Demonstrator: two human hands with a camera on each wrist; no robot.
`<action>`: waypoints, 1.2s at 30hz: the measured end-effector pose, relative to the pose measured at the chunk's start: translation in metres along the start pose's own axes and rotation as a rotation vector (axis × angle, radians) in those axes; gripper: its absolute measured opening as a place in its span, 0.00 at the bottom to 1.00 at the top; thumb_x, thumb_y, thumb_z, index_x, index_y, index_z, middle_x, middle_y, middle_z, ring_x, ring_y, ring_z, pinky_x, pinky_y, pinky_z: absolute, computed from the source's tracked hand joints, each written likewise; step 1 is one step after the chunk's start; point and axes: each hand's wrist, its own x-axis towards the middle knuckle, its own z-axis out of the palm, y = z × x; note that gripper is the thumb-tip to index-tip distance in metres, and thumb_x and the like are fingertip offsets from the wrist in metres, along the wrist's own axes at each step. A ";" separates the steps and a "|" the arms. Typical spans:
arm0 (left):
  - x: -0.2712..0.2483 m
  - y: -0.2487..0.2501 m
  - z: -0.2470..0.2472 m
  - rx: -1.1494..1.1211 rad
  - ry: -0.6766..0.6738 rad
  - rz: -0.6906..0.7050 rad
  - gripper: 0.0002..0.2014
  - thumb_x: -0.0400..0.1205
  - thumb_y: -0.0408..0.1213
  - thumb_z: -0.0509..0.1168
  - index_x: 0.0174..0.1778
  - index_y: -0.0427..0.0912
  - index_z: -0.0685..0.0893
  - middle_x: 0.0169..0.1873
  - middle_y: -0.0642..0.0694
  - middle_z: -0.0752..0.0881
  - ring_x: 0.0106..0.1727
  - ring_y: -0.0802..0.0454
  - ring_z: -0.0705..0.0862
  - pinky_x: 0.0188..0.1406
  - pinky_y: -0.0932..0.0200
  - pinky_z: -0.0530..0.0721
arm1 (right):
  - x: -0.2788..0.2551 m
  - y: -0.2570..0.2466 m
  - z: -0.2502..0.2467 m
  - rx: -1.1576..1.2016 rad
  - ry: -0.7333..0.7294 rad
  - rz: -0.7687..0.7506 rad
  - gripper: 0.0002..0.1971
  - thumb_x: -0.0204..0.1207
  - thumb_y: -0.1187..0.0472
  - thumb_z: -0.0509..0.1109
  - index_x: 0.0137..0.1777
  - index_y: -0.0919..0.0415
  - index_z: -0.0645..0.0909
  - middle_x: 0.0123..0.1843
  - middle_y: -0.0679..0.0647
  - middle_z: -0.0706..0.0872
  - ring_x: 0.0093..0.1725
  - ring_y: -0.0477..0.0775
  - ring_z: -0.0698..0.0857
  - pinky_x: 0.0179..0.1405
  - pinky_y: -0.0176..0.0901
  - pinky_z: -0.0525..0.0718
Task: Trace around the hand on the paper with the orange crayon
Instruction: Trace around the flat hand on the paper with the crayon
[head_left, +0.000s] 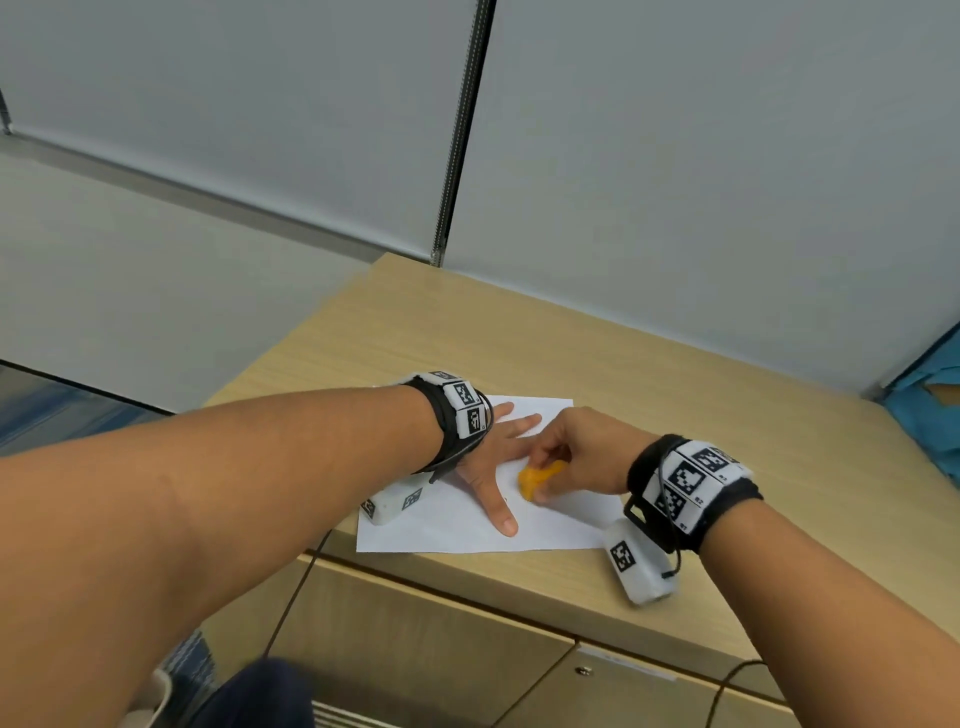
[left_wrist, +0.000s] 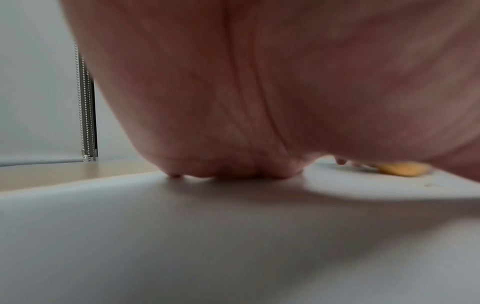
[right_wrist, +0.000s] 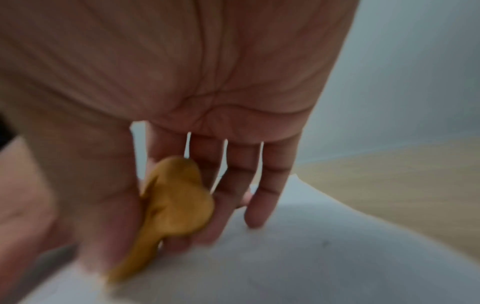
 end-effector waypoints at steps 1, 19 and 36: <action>0.000 0.000 0.000 0.000 -0.007 -0.004 0.62 0.63 0.79 0.66 0.82 0.67 0.32 0.83 0.55 0.26 0.84 0.39 0.29 0.76 0.24 0.39 | 0.003 -0.001 0.001 -0.011 0.063 -0.001 0.06 0.69 0.53 0.84 0.41 0.51 0.91 0.30 0.39 0.84 0.30 0.36 0.79 0.34 0.28 0.74; -0.004 0.002 -0.003 -0.001 -0.046 -0.085 0.63 0.62 0.80 0.66 0.81 0.68 0.29 0.82 0.54 0.25 0.83 0.37 0.28 0.78 0.24 0.40 | 0.004 -0.001 0.002 -0.056 0.035 -0.009 0.07 0.69 0.53 0.83 0.37 0.51 0.87 0.32 0.41 0.82 0.32 0.40 0.77 0.33 0.30 0.73; -0.003 0.000 -0.004 -0.001 -0.055 -0.077 0.64 0.60 0.81 0.65 0.81 0.69 0.29 0.82 0.54 0.24 0.83 0.38 0.28 0.78 0.23 0.40 | 0.015 0.000 0.001 -0.120 0.184 0.146 0.11 0.74 0.52 0.77 0.42 0.61 0.87 0.41 0.58 0.88 0.36 0.53 0.80 0.35 0.44 0.79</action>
